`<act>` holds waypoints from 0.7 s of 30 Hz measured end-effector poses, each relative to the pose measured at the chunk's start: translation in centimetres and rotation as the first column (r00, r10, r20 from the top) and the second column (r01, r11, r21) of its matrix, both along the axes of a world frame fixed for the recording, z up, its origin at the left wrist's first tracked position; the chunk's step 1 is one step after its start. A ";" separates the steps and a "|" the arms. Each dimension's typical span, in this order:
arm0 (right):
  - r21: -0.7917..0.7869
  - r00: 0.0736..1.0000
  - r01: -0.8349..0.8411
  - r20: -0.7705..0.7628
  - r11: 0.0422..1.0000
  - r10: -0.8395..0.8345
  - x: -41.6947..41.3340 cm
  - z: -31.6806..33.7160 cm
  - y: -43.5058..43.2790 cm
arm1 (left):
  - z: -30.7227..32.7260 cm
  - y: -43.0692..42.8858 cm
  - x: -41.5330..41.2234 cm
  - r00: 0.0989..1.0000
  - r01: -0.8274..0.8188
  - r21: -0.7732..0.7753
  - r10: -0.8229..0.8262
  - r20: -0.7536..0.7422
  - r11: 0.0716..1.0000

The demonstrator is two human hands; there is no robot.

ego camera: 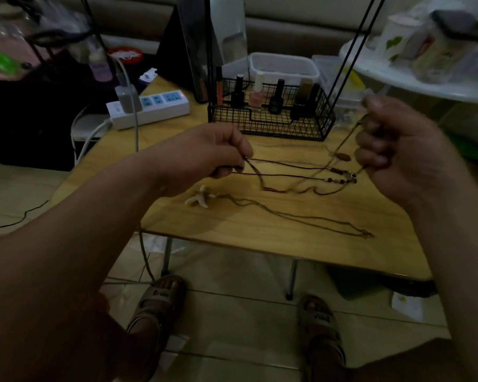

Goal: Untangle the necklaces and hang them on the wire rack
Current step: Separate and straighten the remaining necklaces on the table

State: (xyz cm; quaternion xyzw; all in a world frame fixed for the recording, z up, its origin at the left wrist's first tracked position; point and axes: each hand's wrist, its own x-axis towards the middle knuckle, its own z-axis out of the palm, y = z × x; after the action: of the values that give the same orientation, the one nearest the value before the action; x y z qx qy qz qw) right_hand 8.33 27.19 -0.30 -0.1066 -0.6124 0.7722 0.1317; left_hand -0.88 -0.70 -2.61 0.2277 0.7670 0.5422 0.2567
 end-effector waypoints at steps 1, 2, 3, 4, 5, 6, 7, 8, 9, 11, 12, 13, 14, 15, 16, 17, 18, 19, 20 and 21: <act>-0.045 1.000 0.007 -0.020 0.999 -0.008 0.3 0.2 0.6 | -0.1 -0.4 0.0 1.000 -0.024 -0.003 0.024 -0.003 1.000; -0.094 0.999 0.019 -0.035 0.995 -0.022 0.6 0.3 1.1 | -0.3 -0.7 -0.1 0.999 -0.048 -0.003 0.048 -0.005 0.999; -0.145 0.998 0.034 -0.045 0.989 -0.041 0.8 0.4 1.5 | -0.4 -1.1 -0.1 0.998 -0.070 -0.002 0.070 -0.007 0.998; -0.187 0.997 0.051 -0.051 0.981 -0.062 1.0 0.5 1.8 | -0.6 -1.3 -0.1 0.996 -0.092 -0.002 0.092 -0.009 0.996; -0.213 0.995 0.066 -0.056 0.975 -0.079 1.1 0.5 2.1 | -0.7 -1.5 -0.2 0.993 -0.114 -0.003 0.114 -0.012 0.993; -0.222 0.994 0.079 -0.058 0.972 -0.094 1.2 0.5 2.4 | -0.8 -1.7 -0.2 0.990 -0.140 -0.005 0.140 -0.020 0.990; -0.220 0.993 0.090 -0.058 0.971 -0.105 1.2 0.6 2.6 | -0.9 -1.8 -0.1 0.985 -0.169 -0.007 0.169 -0.027 0.986; -0.212 0.992 0.101 -0.055 0.972 -0.116 1.2 0.6 2.8 | -1.0 -1.9 -0.1 0.979 -0.204 -0.006 0.203 -0.031 0.979; -0.203 0.991 0.113 -0.049 0.973 -0.126 1.3 0.6 2.9 | -1.1 -1.9 0.0 0.970 -0.241 0.000 0.241 -0.026 0.971; -0.183 0.988 0.142 -0.033 0.973 -0.150 1.4 0.6 3.1 | -1.3 -1.9 0.3 0.949 -0.314 0.029 0.314 0.004 0.949; -0.174 0.986 0.157 -0.020 0.972 -0.163 1.4 0.6 3.2 | -1.4 -1.9 0.5 0.936 -0.351 0.045 0.350 0.021 0.935; -0.165 0.985 0.171 -0.004 0.971 -0.174 1.6 0.4 3.3 | -1.6 -2.0 0.6 0.923 -0.386 0.061 0.385 0.033 0.921; -0.151 0.983 0.185 0.012 0.971 -0.185 1.7 0.3 3.4 | -1.8 -2.0 0.7 0.908 -0.418 0.073 0.416 0.039 0.905; -0.132 0.980 0.197 0.031 0.971 -0.194 1.9 0.1 3.5 | -2.0 -2.1 0.7 0.894 -0.449 0.080 0.447 0.040 0.890; -0.112 0.978 0.208 0.052 0.972 -0.203 2.0 -0.2 3.7 | -2.3 -2.1 0.8 0.878 -0.479 0.078 0.478 0.033 0.874; -0.091 0.976 0.212 0.071 0.973 -0.206 2.3 -0.5 3.9 | -2.5 -2.2 0.8 0.861 -0.507 0.074 0.508 0.014 0.859; -0.069 0.975 0.210 0.091 0.975 -0.203 2.4 -0.8 4.0 | -2.6 -2.2 0.8 0.845 -0.533 0.066 0.535 -0.012 0.844; -0.044 0.974 0.204 0.113 0.978 -0.198 2.7 -1.1 4.1 | -2.7 -2.3 0.9 0.829 -0.556 0.058 0.558 -0.037 0.829; -0.017 0.970 0.201 0.139 0.979 -0.197 2.8 -1.4 4.2 | -2.7 -2.3 0.9 0.813 -0.577 0.054 0.579 -0.058 0.815; 0.010 0.966 0.200 0.166 0.980 -0.199 3.0 -1.7 4.2 | -2.8 -2.4 0.9 0.799 -0.593 0.055 0.596 -0.075 0.803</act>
State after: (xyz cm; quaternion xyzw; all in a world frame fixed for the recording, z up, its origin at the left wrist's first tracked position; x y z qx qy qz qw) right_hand 11.32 31.40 -1.96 -0.2321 -0.6047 0.7456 0.1568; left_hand 0.06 -3.10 -5.42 0.0032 0.8023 0.5958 0.0362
